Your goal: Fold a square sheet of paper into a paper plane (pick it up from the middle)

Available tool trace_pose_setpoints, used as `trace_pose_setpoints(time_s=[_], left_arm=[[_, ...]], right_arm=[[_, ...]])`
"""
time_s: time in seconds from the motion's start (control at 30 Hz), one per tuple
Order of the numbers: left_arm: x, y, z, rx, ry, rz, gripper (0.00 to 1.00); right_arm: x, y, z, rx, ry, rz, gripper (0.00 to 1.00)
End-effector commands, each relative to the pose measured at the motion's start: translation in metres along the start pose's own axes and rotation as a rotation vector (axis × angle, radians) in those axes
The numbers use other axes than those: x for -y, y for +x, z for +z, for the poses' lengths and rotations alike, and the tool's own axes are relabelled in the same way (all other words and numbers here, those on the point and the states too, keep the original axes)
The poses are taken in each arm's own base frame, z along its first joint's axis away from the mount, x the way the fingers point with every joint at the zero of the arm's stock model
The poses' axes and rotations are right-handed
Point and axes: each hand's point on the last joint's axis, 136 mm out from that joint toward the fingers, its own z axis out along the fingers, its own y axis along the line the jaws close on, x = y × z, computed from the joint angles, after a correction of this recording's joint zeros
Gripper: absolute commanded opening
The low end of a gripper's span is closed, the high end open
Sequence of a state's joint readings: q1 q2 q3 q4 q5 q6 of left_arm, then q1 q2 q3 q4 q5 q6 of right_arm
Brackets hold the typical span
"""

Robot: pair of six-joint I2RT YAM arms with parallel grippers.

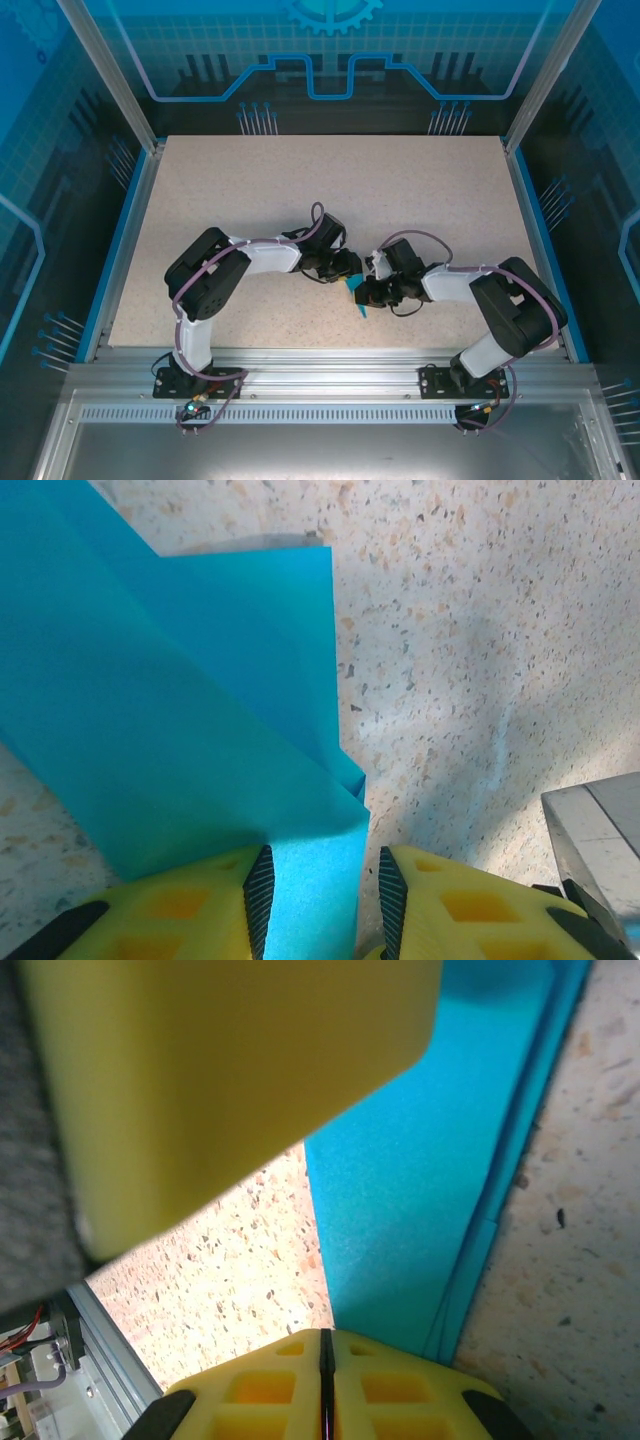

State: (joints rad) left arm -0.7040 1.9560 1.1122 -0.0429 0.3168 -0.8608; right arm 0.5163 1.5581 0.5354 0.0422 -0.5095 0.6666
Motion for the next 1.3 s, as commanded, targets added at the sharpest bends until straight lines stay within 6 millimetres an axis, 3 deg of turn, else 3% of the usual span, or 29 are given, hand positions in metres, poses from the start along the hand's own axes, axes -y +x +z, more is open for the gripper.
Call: trace_pose_setpoints(time_s=[0.0, 0.4, 0.87, 1.0, 1.27], left_arm=[[-0.008, 0.002, 0.004, -0.027, -0.035, 0.0, 0.38], [-0.02, 0.003, 0.007, -0.034, -0.085, -0.035, 0.37], [-0.019, 0.0, 0.007, -0.039, -0.089, -0.04, 0.37], [-0.017, 0.001, 0.007, -0.043, -0.082, -0.037, 0.37], [-0.013, 0.001, 0.006, -0.047, -0.064, -0.034, 0.37]], right_arm=[[0.014, 0.027, 0.002, -0.074, 0.02, 0.063, 0.1], [0.022, 0.045, -0.009, -0.075, 0.036, 0.079, 0.12], [0.041, 0.079, -0.02, -0.142, 0.113, 0.108, 0.12], [0.03, 0.069, -0.03, -0.089, 0.106, 0.078, 0.13], [-0.025, 0.02, -0.053, 0.065, -0.001, -0.038, 0.17]])
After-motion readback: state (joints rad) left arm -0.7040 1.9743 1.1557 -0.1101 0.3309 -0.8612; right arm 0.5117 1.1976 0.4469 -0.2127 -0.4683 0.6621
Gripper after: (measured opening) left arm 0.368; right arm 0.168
